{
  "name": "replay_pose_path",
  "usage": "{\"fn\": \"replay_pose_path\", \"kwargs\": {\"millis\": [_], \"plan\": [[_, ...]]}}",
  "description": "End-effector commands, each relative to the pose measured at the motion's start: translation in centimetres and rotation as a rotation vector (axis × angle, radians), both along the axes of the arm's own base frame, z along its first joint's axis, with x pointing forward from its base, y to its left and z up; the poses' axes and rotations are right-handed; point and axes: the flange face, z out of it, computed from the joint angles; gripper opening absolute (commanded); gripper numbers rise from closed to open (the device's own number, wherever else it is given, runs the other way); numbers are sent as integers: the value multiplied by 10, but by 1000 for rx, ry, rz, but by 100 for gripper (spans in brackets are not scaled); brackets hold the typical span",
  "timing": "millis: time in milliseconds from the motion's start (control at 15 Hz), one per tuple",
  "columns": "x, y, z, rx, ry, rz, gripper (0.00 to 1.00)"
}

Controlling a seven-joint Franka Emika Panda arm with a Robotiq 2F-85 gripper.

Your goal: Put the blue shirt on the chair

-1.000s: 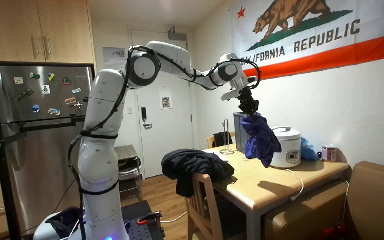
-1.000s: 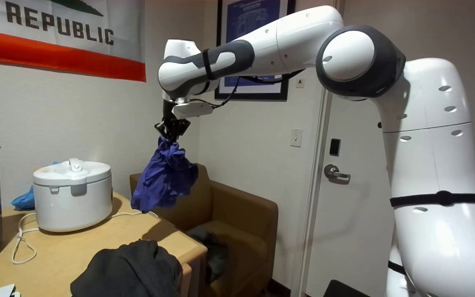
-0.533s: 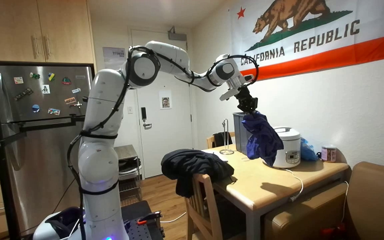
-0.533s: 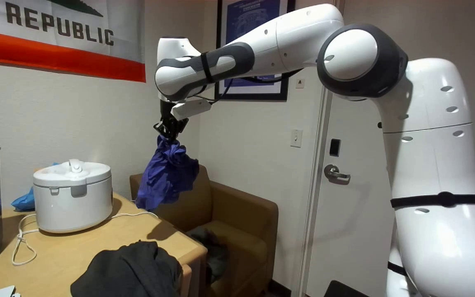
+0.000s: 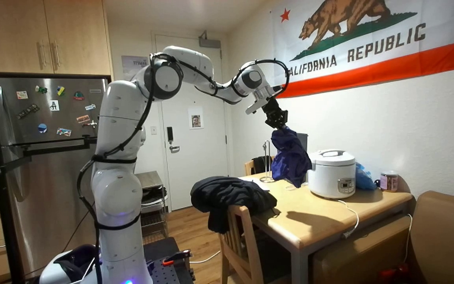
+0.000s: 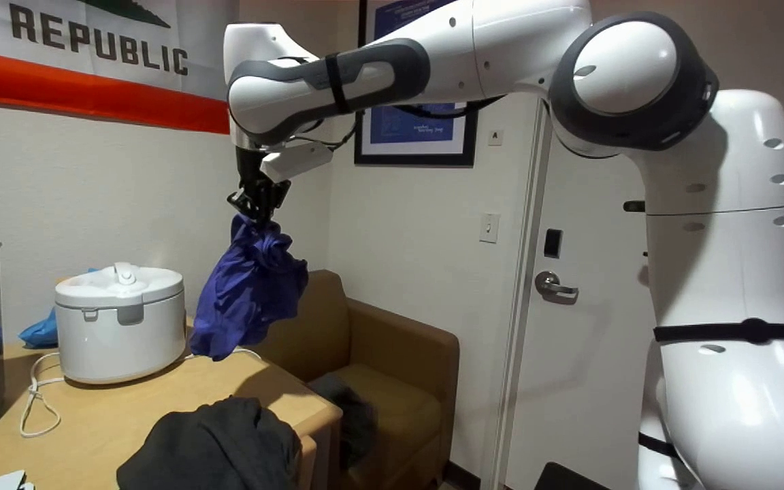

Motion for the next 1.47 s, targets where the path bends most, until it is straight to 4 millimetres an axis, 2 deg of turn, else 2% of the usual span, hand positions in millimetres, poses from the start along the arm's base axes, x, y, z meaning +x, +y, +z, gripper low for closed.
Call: {"fn": "replay_pose_path", "kwargs": {"millis": [0, 200, 667, 733, 800, 933, 1200, 1267, 1400], "plan": [[-38, 27, 18, -20, 0, 16, 2], [-59, 47, 27, -24, -5, 56, 2], [-102, 75, 49, -71, -50, 152, 2], [-104, 78, 49, -72, -53, 165, 2], [-90, 78, 47, -46, -31, 152, 10], [-96, 82, 48, -50, -33, 161, 10], [-97, 82, 46, -52, -30, 161, 10], [-92, 80, 42, -36, -18, 164, 2], [-88, 89, 36, -2, -5, 181, 2]]}}
